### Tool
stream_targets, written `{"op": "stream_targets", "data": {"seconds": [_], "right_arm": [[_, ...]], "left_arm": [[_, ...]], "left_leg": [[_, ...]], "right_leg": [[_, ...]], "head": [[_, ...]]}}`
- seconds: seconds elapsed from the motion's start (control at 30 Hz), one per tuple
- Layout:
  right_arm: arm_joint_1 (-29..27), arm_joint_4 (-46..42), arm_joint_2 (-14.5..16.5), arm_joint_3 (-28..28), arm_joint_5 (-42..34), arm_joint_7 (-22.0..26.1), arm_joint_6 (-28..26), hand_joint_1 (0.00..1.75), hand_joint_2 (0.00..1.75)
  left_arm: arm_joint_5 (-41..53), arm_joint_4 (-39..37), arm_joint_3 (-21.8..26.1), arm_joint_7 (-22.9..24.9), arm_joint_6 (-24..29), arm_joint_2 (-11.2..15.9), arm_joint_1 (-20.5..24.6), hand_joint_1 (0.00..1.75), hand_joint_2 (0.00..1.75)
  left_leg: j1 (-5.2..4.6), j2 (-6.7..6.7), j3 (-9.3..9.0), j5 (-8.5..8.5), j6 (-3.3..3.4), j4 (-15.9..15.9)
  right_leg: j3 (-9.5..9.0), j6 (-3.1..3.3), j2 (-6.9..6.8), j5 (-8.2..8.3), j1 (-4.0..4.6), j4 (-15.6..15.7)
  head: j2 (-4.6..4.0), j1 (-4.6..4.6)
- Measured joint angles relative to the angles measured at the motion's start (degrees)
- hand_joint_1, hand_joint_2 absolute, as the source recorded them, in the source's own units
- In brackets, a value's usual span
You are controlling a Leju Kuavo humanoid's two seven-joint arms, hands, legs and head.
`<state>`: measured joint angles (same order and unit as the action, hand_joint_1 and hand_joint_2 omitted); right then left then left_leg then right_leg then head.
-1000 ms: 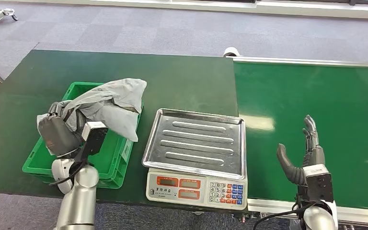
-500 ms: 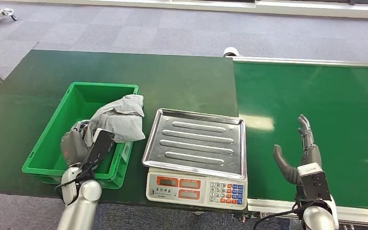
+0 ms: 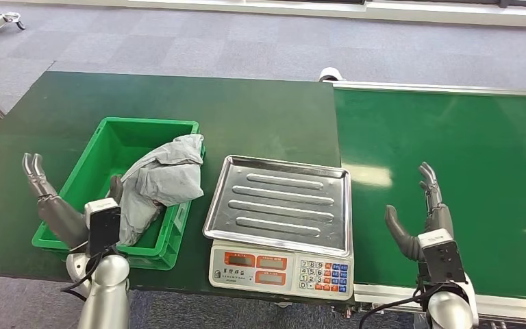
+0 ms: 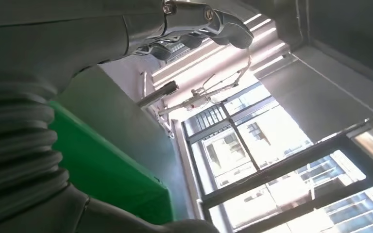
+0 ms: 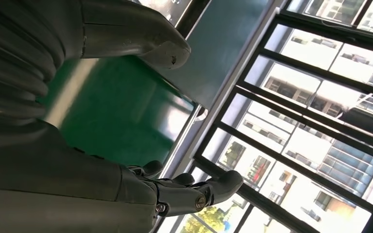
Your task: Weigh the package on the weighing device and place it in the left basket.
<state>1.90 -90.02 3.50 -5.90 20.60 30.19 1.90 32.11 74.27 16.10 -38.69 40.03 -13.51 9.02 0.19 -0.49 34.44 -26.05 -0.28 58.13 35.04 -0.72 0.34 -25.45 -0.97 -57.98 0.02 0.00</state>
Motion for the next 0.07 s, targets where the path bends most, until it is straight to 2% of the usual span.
{"op": "stream_targets", "data": {"seconds": [0.07], "right_arm": [[0.3,0.4,0.0,0.0,-0.3,0.2,-0.3,0.0,1.75]], "left_arm": [[-3.8,0.4,-0.2,-0.9,-0.3,-0.2,0.0,0.0,0.0]], "left_leg": [[0.0,0.0,-0.01,0.0,0.0,0.0]], "right_leg": [[0.0,0.0,0.0,0.0,0.0,0.0]], "head": [[0.0,0.0]]}}
